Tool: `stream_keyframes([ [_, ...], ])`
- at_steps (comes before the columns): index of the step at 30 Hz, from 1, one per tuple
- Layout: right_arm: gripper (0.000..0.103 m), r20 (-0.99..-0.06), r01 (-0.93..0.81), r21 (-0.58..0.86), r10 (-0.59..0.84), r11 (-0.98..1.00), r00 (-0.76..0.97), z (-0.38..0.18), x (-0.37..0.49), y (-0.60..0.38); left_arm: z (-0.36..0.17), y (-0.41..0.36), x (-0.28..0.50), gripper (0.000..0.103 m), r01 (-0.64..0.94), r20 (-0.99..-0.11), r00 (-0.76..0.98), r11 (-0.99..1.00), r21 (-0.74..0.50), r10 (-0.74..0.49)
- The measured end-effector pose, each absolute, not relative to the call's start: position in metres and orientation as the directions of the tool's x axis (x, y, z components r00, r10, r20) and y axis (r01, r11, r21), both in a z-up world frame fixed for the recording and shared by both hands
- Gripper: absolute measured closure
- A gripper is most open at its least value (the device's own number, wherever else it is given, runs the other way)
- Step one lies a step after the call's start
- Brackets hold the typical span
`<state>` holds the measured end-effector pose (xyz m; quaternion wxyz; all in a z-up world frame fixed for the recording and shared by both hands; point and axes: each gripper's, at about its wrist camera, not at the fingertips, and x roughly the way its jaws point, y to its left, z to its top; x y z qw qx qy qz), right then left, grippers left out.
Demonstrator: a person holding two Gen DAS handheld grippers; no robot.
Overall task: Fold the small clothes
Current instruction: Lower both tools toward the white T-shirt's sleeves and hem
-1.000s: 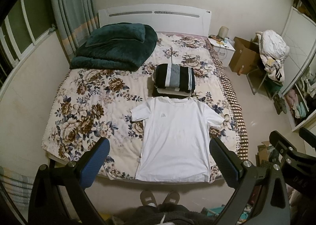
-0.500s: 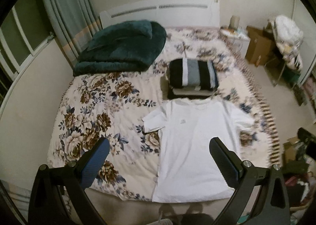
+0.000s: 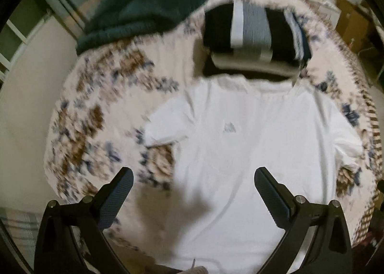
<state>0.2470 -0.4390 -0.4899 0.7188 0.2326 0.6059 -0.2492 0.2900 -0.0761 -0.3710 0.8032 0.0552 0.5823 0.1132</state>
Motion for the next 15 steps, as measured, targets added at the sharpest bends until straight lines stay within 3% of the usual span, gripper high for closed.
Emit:
stream_keyframes([
  [5, 0.005, -0.985, 0.748, 0.168, 0.077, 0.643, 0.155, -0.583, 0.249, -0.494, -0.459, -0.093, 0.317, 0.0, -0.129, -0.951, 0.198, 0.968, 0.216, 0.239],
  [8, 0.006, -0.953, 0.814, 0.302, 0.174, 0.497, 0.247, -0.621, 0.246, -0.513, -0.503, -0.1, 0.329, 0.0, -0.134, -0.964, 0.148, 0.97, 0.202, 0.221],
  [12, 0.009, -0.92, 0.838, 0.391, 0.192, 0.38, 0.342, -0.657, 0.256, -0.521, -0.537, -0.112, 0.342, 0.0, -0.106, -0.965, 0.145, 0.973, 0.207, 0.221],
  [15, 0.02, -0.907, 0.85, 0.417, 0.213, 0.323, 0.364, -0.679, 0.268, -0.512, -0.55, -0.116, 0.35, 0.0, -0.095, -0.962, 0.152, 0.972, 0.215, 0.227],
])
